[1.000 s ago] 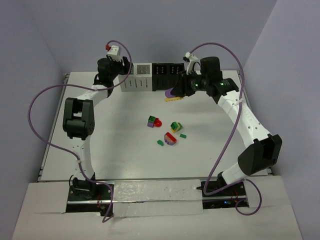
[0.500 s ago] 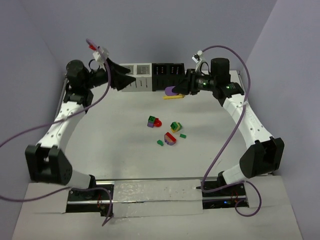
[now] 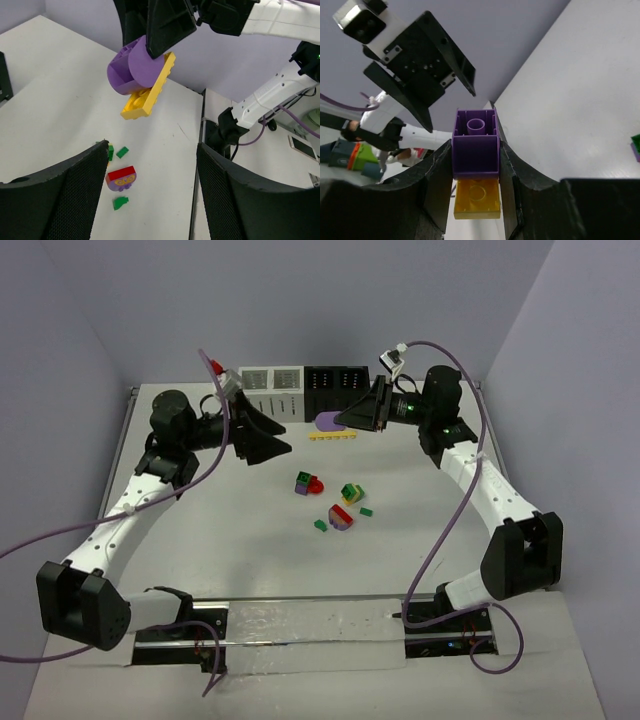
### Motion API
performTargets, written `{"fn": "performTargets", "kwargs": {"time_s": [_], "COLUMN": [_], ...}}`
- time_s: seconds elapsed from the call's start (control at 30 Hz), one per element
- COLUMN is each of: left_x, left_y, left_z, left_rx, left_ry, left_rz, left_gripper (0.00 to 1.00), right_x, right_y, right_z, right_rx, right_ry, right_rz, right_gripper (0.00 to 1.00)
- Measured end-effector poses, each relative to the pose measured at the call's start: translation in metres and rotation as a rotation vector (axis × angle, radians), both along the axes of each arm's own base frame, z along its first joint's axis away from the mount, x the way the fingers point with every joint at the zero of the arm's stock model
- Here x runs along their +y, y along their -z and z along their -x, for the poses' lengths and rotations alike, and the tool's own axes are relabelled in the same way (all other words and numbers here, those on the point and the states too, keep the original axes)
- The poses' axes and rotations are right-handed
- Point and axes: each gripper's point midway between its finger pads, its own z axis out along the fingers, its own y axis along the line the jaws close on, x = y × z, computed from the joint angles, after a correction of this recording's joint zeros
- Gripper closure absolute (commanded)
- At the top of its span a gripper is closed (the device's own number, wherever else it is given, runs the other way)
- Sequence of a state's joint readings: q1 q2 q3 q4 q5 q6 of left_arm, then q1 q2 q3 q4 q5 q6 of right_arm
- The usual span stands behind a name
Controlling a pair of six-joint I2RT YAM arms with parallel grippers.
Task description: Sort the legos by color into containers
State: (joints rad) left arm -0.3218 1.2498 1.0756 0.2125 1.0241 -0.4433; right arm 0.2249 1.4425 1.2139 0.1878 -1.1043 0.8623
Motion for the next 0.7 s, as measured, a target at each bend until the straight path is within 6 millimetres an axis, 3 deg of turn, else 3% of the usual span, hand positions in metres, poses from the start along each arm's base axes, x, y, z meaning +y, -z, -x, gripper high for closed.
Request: {"fn": "performTargets", "kwargs": {"time_s": [0.2, 0.43, 0.7], "left_x": [-0.019, -0.023, -0.027], "left_y": [0.009, 0.019, 0.014], "left_z": [0.01, -0.003, -0.009], "left_rx": [-0.032, -0.06, -0.121], "left_ry": [0.062, 0.045, 0.04], "left_rz": [-0.024, -0.054, -0.063], "left_gripper": [0.29, 0.29, 0.29], "right_x": [0.002, 0.006, 0.009], "right_y": [-0.006, 0.006, 0.019], "right_z": [0.008, 0.007, 0.0], "right_rx": [0.056, 0.151, 0.25], "right_ry": [-0.04, -0.059, -0.055], "right_rz": [-0.067, -0.086, -0.09], "right_gripper": [1.0, 1.0, 1.0]}}
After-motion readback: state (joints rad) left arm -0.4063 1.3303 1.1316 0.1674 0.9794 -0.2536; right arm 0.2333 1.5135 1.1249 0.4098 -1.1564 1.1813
